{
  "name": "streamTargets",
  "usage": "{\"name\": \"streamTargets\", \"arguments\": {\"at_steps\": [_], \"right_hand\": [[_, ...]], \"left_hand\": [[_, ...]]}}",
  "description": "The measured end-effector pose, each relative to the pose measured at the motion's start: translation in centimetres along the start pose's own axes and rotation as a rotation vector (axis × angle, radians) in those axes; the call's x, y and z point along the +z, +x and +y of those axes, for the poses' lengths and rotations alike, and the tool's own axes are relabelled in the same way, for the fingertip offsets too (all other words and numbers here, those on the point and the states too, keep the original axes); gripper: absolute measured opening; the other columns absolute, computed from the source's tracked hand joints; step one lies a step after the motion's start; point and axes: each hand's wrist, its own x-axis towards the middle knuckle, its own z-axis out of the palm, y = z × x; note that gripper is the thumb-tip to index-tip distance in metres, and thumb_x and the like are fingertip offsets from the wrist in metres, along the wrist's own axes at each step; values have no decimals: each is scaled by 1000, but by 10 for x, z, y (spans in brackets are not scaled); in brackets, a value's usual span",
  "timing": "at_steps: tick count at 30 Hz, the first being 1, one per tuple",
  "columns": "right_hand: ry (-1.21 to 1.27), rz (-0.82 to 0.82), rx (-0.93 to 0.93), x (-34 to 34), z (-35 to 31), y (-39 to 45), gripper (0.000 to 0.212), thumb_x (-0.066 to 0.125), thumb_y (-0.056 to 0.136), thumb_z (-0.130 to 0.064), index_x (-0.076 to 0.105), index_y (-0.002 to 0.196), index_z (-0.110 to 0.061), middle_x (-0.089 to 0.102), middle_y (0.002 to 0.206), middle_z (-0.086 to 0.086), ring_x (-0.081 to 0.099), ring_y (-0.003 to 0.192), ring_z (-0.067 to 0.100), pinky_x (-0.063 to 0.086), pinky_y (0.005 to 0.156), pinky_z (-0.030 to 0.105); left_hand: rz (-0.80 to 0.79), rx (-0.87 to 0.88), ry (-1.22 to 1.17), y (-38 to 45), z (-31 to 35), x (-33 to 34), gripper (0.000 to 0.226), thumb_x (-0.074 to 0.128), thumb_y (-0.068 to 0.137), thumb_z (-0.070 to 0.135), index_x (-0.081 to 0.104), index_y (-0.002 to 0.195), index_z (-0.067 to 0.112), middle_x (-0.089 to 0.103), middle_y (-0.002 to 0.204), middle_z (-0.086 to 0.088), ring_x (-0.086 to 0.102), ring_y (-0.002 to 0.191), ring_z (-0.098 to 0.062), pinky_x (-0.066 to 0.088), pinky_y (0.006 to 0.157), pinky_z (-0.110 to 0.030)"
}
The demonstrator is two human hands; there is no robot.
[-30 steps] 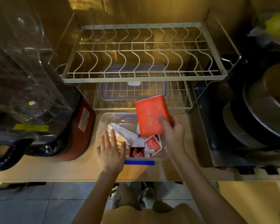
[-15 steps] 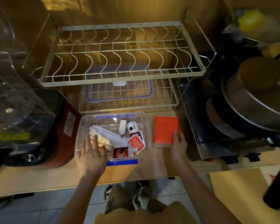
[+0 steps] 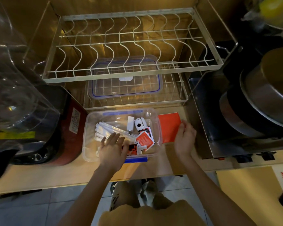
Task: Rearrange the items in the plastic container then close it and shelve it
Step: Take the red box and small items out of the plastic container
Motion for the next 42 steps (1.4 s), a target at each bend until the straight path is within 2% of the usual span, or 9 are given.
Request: {"name": "streamTargets", "arguments": {"at_steps": [4, 9, 14, 20, 28, 31, 34, 38, 42], "right_hand": [[14, -9, -347, 9, -46, -15, 31, 39, 98, -20, 60, 118, -8, 62, 118, 10, 48, 112, 13, 36, 95, 26], [-151, -399, -549, 63, -66, -16, 28, 51, 91, -25, 64, 105, -5, 65, 107, 12, 58, 95, 15, 47, 86, 37], [-432, -528, -326, 100, -69, -26, 52, 56, 89, -43, 46, 123, -5, 67, 109, 17, 63, 101, 31, 49, 78, 35], [-609, -462, -338, 110, -75, -25, 52, 51, 91, -37, 39, 127, -1, 68, 108, 16, 64, 103, 29, 48, 80, 33], [-128, -438, -295, 68, -89, -27, 35, 57, 89, -26, 53, 121, -15, 71, 96, 9, 67, 85, 27, 57, 71, 38], [208, -380, -161, 36, -91, -27, 34, 56, 92, -18, 52, 125, -17, 63, 87, -14, 65, 78, 10, 56, 65, 19], [374, -190, -32, 5, -84, -18, 32, 53, 94, -20, 49, 126, -21, 63, 95, -15, 65, 86, -1, 55, 73, 17], [197, -81, 103, -20, -47, 1, 38, 54, 93, -26, 46, 127, -11, 65, 113, 6, 63, 102, 18, 51, 89, 33], [-2, -177, 109, -27, -21, 5, 38, 51, 95, -31, 50, 123, -6, 65, 116, 13, 63, 105, 25, 50, 83, 31]], "left_hand": [[-103, -24, -35, 2, 2, -4, 46, 25, 95, 44, 48, 130, 23, 44, 145, -1, 43, 130, -19, 35, 103, -36], [-131, 6, -40, 3, 5, -8, 40, 31, 95, 42, 51, 126, 25, 50, 139, 2, 49, 121, -18, 40, 92, -32], [-175, 5, -58, 5, 2, -5, 41, 38, 89, 45, 53, 123, 27, 51, 136, 3, 48, 119, -17, 41, 93, -35], [-177, 18, -51, 6, 2, -8, 48, 43, 84, 50, 52, 126, 28, 48, 139, 4, 44, 126, -16, 39, 95, -34], [-230, 9, -20, 8, 1, -7, 55, 42, 83, 56, 45, 131, 30, 39, 147, 4, 40, 131, -19, 38, 100, -37], [-257, 9, -3, 9, 1, -8, 56, 41, 85, 56, 41, 135, 30, 36, 149, 4, 40, 132, -19, 38, 100, -36], [-262, 12, 0, 9, 4, -9, 57, 41, 86, 56, 39, 136, 30, 36, 149, 3, 40, 131, -19, 39, 99, -36], [-239, 9, 4, 8, 5, -7, 57, 42, 86, 57, 39, 136, 31, 39, 148, 3, 43, 130, -19, 40, 98, -36], [-250, 2, 2, 8, 7, -5, 57, 41, 85, 57, 40, 136, 30, 39, 148, 4, 44, 129, -20, 42, 97, -37]]}}
